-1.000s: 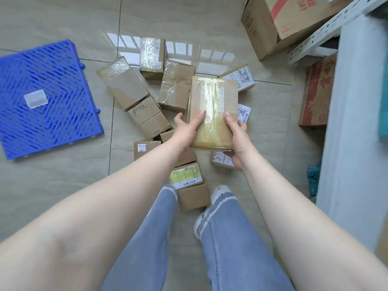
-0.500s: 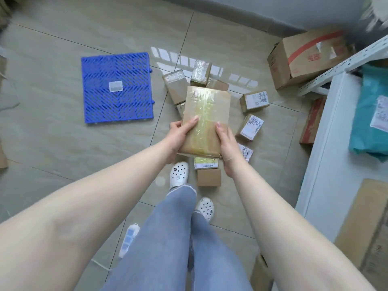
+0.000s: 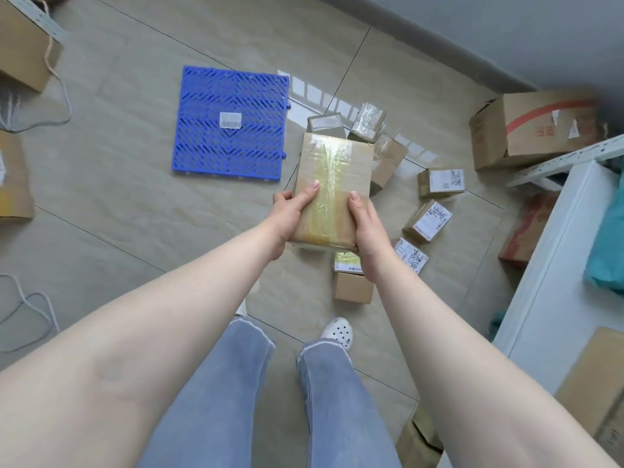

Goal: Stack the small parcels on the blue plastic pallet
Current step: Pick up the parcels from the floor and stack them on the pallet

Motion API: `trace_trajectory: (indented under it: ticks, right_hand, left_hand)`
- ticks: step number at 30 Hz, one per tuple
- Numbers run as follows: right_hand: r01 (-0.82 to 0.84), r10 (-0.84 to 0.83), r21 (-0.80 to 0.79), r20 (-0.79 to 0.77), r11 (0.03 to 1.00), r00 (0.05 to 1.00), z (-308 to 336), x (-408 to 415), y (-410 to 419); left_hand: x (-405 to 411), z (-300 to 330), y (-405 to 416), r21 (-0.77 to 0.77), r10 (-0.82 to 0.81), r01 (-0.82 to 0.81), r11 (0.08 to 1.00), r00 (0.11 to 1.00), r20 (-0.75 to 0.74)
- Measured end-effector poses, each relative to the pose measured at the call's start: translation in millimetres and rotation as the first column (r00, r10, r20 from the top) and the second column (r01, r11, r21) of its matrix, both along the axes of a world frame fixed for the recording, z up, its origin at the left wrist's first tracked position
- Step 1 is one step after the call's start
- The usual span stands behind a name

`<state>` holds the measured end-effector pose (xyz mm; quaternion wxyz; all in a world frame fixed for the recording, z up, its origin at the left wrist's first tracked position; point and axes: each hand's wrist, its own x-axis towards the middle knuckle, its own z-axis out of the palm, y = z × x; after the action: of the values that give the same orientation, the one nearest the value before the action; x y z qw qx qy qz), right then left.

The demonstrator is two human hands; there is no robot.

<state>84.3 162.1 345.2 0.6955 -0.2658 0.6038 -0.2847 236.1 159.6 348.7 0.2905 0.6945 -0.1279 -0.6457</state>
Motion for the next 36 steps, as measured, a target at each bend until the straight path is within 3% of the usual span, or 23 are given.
trace_trajectory:
  ticks: [17,30,36]
  right_hand:
    - [-0.074,0.072,-0.026,-0.053,0.997,0.996,11.7,225.5,-59.3]
    - [-0.212,0.213,0.016,-0.071,0.977,0.974,-13.1,327.7,-176.3]
    - [-0.244,0.246,0.033,-0.077,0.969,0.966,-32.8,368.7,-229.2]
  left_hand:
    - [218.7,1.7,-46.5,-0.008,0.148,-0.148,0.989,0.989,-0.023]
    - [318.3,-16.0,-144.8,-0.008,0.292,-0.292,0.956,0.956,-0.019]
    - [362.6,-34.3,-194.2,-0.006,0.282,-0.282,0.959,0.959,-0.035]
